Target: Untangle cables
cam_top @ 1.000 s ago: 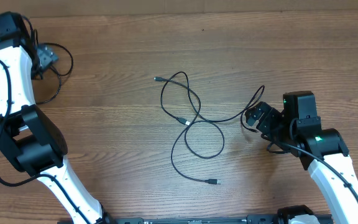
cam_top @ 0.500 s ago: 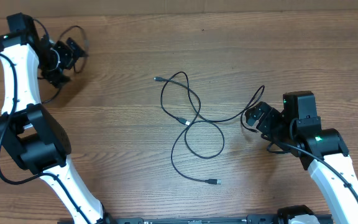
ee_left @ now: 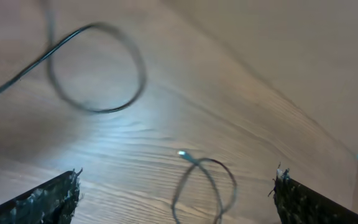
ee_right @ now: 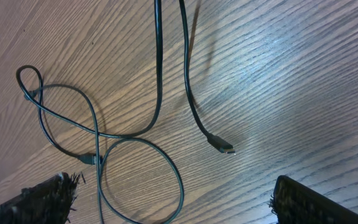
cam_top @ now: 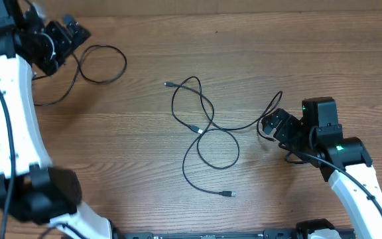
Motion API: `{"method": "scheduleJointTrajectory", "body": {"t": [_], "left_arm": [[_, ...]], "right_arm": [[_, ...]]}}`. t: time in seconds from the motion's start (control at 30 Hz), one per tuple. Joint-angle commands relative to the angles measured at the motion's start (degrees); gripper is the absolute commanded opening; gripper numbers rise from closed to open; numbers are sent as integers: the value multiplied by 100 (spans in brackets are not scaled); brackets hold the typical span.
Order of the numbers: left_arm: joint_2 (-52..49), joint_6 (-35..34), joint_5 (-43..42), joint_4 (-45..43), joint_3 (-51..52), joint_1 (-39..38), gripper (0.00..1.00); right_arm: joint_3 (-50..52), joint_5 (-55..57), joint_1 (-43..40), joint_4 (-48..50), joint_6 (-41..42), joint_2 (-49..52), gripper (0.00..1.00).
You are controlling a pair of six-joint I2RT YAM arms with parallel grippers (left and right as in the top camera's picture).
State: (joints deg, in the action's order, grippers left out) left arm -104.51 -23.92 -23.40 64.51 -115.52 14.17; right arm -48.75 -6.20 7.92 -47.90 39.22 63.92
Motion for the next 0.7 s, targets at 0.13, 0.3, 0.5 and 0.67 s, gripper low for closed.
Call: {"method": "scheduleJointTrajectory", "body": {"t": [0.13,0.3,0.5,0.67], "left_arm": [[520,262,754,181,-57,-1349,100],[415,-505,833,293,-42,-2135,100],[197,-697,1145,334,-37,-3032,100],[-271,-905,1641,527,-35,-3628,100]], "right_arm": [[-114,-33,15,17,-31,-15,100],[-114,-33,15,17,-31,-15,100],[-114,-33,15,17,-31,-15,100],[-114,-33,15,17,-31,-15,100]]}}
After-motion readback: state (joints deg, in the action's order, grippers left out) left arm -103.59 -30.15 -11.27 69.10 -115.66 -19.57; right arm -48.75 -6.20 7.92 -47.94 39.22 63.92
